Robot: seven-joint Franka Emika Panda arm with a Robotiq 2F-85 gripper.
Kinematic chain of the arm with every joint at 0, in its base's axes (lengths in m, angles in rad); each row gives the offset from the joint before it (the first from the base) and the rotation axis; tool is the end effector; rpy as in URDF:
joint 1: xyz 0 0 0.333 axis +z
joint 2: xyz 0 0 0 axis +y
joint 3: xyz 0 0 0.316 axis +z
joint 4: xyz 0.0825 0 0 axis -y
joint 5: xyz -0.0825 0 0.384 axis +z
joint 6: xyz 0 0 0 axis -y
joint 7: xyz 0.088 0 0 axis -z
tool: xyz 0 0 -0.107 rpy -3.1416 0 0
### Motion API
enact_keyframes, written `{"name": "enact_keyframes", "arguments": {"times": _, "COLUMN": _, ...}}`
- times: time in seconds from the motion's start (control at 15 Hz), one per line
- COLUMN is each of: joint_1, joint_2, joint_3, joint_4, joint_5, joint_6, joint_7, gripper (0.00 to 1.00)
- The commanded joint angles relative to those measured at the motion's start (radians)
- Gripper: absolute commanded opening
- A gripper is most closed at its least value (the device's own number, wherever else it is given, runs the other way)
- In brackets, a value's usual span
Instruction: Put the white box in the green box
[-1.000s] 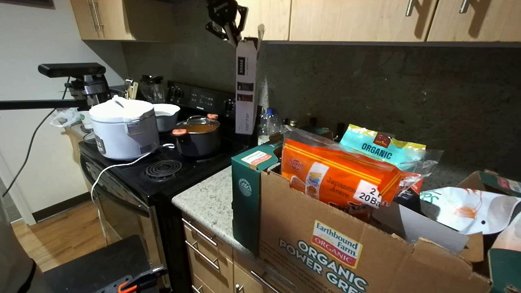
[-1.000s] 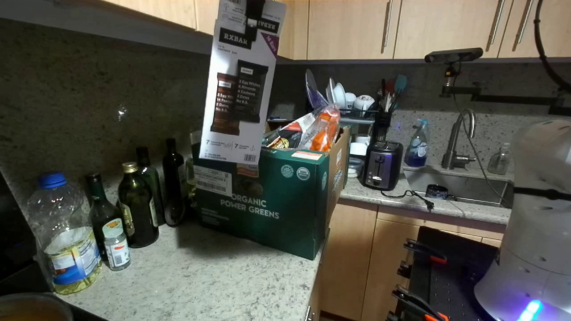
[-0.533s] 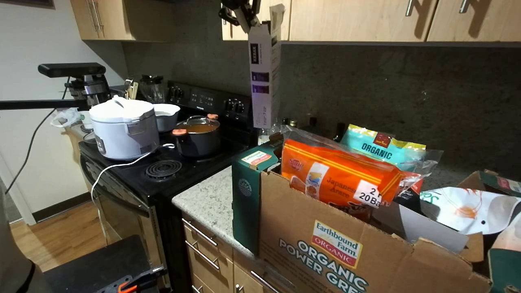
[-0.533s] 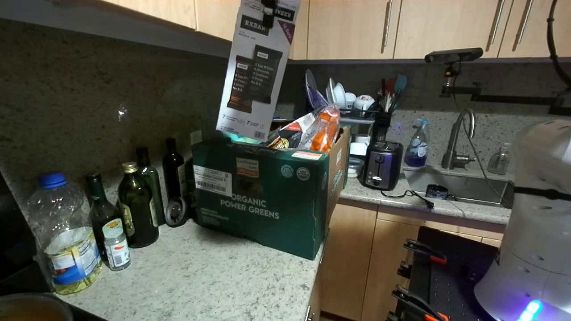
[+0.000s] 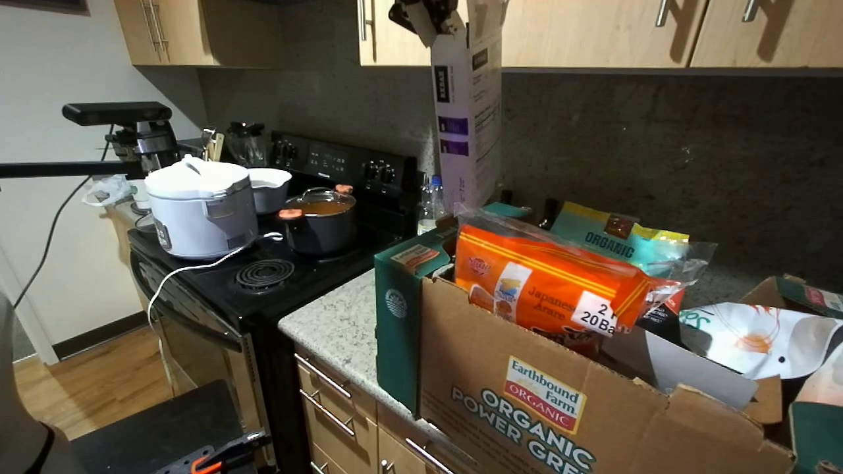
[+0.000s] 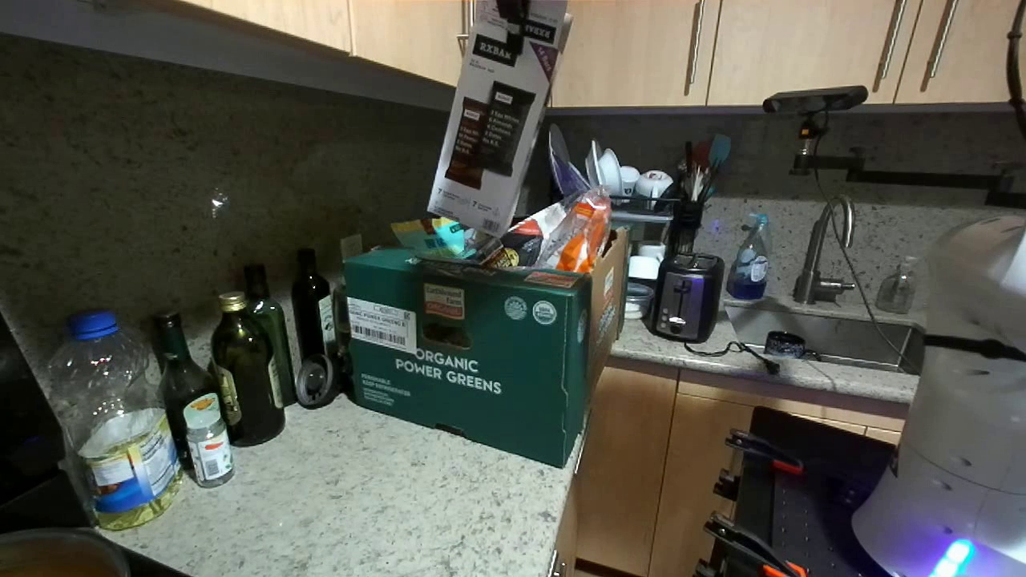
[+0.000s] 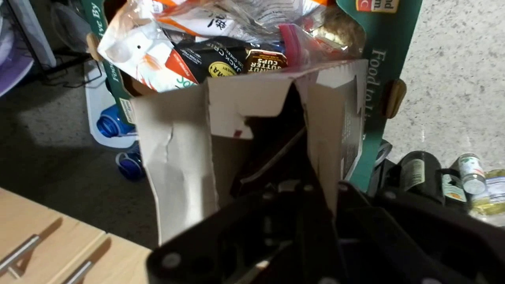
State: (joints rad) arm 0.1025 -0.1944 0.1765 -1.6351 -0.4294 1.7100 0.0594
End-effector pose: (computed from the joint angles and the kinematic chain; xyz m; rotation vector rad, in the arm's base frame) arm 0.4913 0.1120 0.7189 2.6731 0.3001 0.4633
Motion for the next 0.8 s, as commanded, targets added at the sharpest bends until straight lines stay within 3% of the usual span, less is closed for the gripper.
{"name": "enact_keyframes", "arguments": {"times": 0.0, "joint_1": -0.021, "joint_2": -0.024, "joint_3": -0.01, "joint_4": -0.023, "joint_5": -0.033, "joint_6": -0.002, "joint_7": 0.076, "gripper": 0.0}}
{"name": "enact_keyframes", "arguments": {"times": 0.73, "joint_1": -0.037, "joint_2": -0.014, "joint_3": -0.026, "joint_4": -0.187, "joint_5": -0.039, "joint_6": 0.032, "joint_7": 0.188, "gripper": 0.0}}
